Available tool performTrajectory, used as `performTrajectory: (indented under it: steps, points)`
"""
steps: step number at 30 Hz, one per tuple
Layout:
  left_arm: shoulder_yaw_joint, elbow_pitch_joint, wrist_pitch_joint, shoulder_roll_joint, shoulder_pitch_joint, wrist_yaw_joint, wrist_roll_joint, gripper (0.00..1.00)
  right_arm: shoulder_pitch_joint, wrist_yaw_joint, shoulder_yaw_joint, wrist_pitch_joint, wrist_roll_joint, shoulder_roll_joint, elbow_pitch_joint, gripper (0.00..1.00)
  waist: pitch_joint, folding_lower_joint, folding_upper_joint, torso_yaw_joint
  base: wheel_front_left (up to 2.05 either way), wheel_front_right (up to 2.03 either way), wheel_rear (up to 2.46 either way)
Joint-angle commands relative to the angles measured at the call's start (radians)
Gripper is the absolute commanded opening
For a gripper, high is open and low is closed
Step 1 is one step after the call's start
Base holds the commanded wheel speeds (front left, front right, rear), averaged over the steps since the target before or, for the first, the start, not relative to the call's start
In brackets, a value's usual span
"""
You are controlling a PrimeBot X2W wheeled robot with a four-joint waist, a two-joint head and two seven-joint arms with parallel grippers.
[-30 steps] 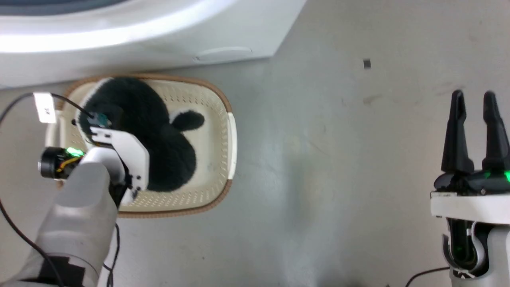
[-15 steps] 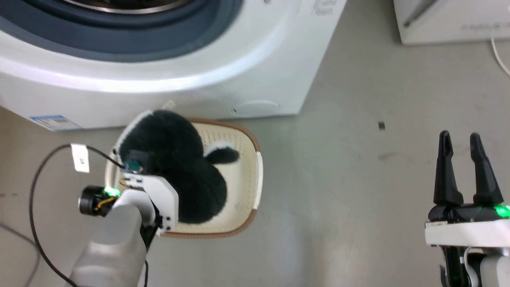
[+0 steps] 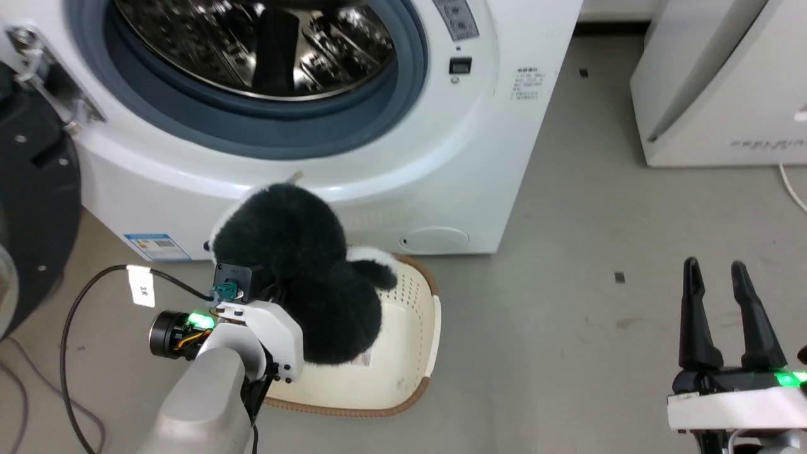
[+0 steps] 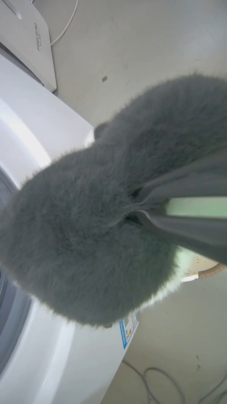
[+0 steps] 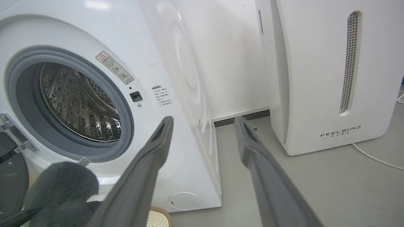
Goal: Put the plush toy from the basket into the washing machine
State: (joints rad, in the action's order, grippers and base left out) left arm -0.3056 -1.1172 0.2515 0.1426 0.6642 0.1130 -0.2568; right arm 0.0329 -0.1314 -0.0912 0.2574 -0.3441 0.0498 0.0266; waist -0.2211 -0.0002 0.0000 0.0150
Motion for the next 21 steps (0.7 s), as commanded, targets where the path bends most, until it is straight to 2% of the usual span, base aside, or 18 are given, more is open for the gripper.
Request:
performTrajectory:
  steps: [1,10,21]
  points:
    - [0.005,0.027,0.010,0.006,-0.017,-0.008,-0.002,0.00,-0.014,0.001,0.000,0.004,0.001,0.000,-0.002,1.00,0.021,0.0002,0.0000,-0.009,0.00,0.00,0.00]
    - [0.036,0.229,0.010,0.017,-0.107,-0.037,0.012,0.00,-0.049,0.001,0.004,0.004,-0.001,0.000,-0.004,1.00,0.072,0.0002,0.0000,-0.025,0.00,0.00,0.00]
    - [0.082,0.360,0.010,0.032,-0.108,-0.059,0.030,0.00,-0.040,0.001,0.010,0.004,-0.008,0.000,0.002,1.00,0.059,0.0002,0.0000,-0.015,0.00,0.00,0.00]
